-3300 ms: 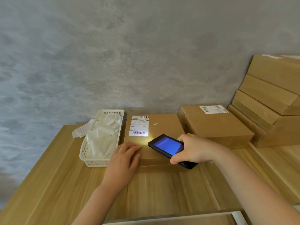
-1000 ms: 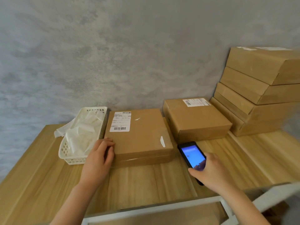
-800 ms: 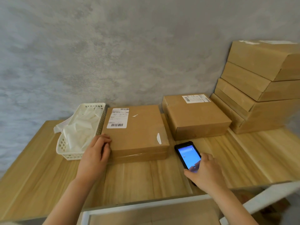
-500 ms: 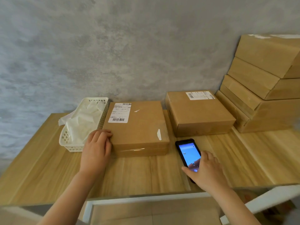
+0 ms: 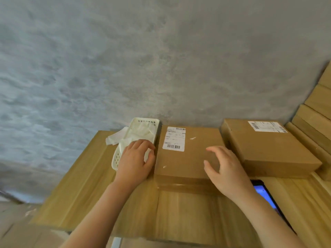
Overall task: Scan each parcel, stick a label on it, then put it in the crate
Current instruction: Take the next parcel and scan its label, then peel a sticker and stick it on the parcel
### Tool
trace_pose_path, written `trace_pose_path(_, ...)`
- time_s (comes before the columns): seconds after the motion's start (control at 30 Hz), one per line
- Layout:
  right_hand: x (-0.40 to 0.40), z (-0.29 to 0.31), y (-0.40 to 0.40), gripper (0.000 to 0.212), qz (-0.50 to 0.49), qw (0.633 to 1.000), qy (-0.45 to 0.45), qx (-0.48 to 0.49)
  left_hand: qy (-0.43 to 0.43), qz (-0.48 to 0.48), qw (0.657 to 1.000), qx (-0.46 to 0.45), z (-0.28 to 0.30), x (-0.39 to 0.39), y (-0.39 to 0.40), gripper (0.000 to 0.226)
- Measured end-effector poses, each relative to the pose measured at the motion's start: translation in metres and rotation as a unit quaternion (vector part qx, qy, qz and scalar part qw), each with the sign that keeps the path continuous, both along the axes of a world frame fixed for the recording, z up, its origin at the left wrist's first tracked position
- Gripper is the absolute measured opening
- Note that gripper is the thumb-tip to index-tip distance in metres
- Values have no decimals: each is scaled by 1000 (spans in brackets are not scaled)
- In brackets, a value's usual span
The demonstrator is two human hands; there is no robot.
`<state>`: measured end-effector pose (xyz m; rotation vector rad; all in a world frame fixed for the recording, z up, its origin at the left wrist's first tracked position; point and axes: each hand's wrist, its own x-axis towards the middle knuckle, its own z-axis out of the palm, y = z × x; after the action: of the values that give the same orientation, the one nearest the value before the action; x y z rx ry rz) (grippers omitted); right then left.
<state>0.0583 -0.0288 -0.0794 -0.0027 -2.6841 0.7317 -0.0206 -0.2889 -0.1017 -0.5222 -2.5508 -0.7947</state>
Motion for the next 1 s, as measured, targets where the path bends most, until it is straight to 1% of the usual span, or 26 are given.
trace_pose_path(0.1,-38,10,-48,36,46,999,-20,0,-8,15,1000,26,8,-27,-40,18)
trace_pose_path(0.17,-62,12,-77,36,76,996,-48,1,-33,23,997,60,9,-51,-71,15)
trace_pose_path(0.23,-84,10,-104,35,104,992,-74,-3,-50,32,996,62,4,-81,-101,14)
trace_pose_path(0.3,-105,3,-128,33,122,988,-93,2,-80,43,995,41,-7,-114,-128,14)
trace_pose_path(0.37,-120,-6,-143,33,120,987,-110,11,-134,55,989,2,-22,-142,-147,18)
trace_pose_path(0.43,-127,-16,-152,34,108,986,-124,12,-186,55,980,-47,-37,-159,-156,28)
trace_pose_path(0.5,-128,-25,-158,36,96,987,-124,38,-209,33,972,-98,-50,-169,-157,38)
trace_pose_path(0.57,-127,-33,-162,39,95,985,-112,91,-205,6,968,-142,-62,-175,-156,42)
trace_pose_path(0.6,-127,-35,-163,40,95,984,-108,103,-196,-2,968,-154,-66,-177,-155,42)
trace_pose_path(0.7,-129,-36,-163,39,87,984,-105,111,-147,5,975,-168,-73,-182,-154,35)
trace_pose_path(0.8,-129,-36,-163,37,81,985,-105,111,-86,17,984,-158,-74,-186,-153,21)
trace_pose_path(0.87,-129,-35,-163,36,75,987,-101,102,-62,35,985,-158,-74,-188,-154,16)
trace_pose_path(0.93,-128,-34,-164,35,72,988,-97,97,-65,59,986,-144,-75,-188,-156,13)
trace_pose_path(1.0,-128,-33,-164,34,68,989,-98,93,-109,80,986,-97,-73,-189,-158,13)
